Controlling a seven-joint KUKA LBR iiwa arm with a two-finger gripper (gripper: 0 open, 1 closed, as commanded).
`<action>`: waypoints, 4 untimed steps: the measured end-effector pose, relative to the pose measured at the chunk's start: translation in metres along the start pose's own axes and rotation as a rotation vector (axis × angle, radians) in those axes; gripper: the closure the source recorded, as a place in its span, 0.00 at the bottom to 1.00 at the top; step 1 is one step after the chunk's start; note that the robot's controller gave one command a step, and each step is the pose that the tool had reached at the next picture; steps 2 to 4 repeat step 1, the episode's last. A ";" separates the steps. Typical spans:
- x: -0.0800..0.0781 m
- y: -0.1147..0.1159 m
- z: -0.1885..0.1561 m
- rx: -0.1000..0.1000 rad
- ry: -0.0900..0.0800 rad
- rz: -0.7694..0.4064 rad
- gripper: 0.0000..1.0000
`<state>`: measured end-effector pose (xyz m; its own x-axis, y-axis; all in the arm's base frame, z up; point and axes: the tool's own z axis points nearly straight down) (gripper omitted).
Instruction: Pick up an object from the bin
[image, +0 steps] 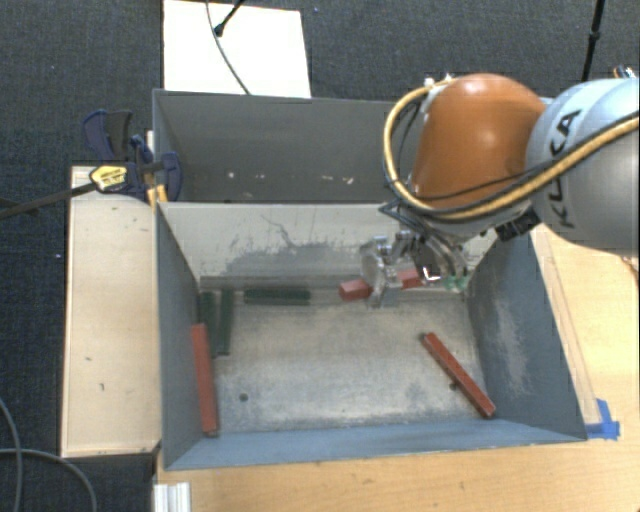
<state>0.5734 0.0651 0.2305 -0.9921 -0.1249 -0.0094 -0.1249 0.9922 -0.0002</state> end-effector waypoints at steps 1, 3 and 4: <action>-0.002 -0.032 0.008 0.000 0.005 -0.052 1.00; -0.002 -0.032 0.008 0.000 0.005 -0.052 1.00; -0.002 -0.032 0.008 0.000 0.005 -0.052 1.00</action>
Offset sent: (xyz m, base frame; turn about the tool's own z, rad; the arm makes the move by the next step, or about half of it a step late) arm 0.0047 -0.0297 -0.0085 -0.0558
